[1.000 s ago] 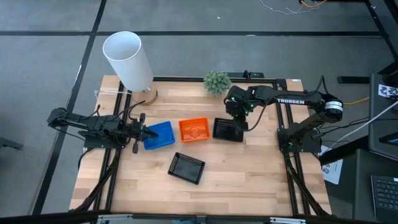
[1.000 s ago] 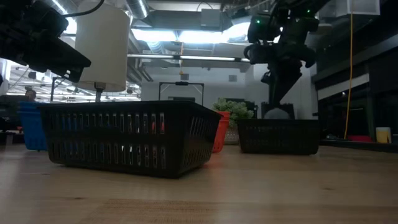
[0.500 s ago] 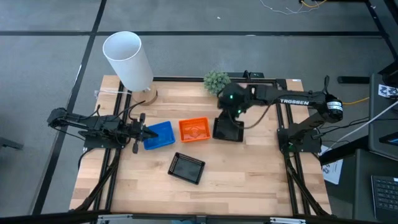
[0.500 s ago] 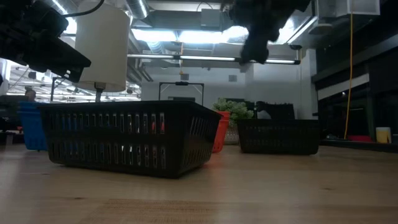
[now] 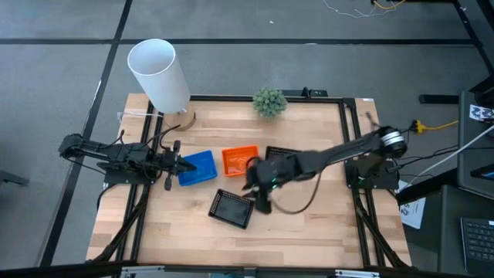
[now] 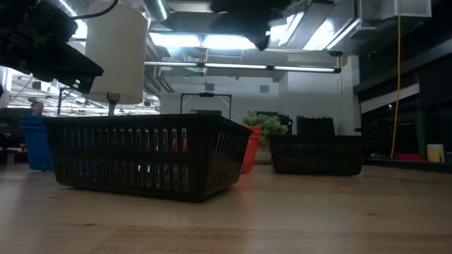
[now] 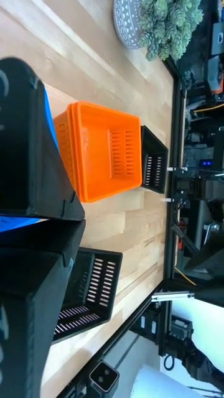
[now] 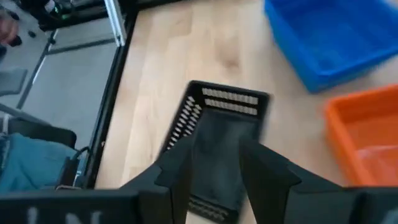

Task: Stack baskets by color
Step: Stack the bottom black bin on the top of the top black bins

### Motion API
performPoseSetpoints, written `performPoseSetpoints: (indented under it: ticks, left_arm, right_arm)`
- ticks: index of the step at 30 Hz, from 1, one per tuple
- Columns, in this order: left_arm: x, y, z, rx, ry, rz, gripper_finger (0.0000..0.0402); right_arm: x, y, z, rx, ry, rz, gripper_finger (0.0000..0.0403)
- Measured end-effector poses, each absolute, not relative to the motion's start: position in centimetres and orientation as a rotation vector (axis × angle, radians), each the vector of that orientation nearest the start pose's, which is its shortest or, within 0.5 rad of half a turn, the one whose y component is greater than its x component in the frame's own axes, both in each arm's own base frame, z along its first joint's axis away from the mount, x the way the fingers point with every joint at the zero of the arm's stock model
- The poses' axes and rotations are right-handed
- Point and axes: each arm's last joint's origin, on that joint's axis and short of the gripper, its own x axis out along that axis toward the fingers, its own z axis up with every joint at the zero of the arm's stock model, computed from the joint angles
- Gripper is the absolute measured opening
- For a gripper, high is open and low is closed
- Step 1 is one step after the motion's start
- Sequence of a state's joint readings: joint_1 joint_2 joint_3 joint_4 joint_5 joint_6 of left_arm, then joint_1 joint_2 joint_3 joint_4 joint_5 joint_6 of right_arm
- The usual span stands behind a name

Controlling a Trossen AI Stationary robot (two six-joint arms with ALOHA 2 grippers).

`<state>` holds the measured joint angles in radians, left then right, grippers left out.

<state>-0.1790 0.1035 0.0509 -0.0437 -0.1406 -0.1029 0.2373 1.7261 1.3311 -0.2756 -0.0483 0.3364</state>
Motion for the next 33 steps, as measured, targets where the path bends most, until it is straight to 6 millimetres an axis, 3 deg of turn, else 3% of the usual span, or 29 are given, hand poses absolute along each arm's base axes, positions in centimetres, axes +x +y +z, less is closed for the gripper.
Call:
performPoseSetpoints:
  ticks: [6,13,24,33]
  left_arm:
    - [10.0,-1.4,16.9,-0.115,0.096,-0.036,0.0000]
    - [10.0,-1.5,16.9,-0.116,0.097,-0.059,0.0000]
    - [10.0,-1.5,16.9,-0.115,0.099,-0.059,0.0000]
    - [10.0,-1.5,16.9,-0.115,0.100,-0.059,0.0000]
  right_arm:
    - [42.1,12.2,24.3,0.184,0.868,0.147,0.0130]
    - [44.4,13.0,22.0,0.175,1.044,-0.077,0.0130]
    - [45.2,13.0,18.9,0.091,1.107,-0.191,0.0130]
    - [45.2,13.0,18.7,0.088,1.111,-0.197,0.0130]
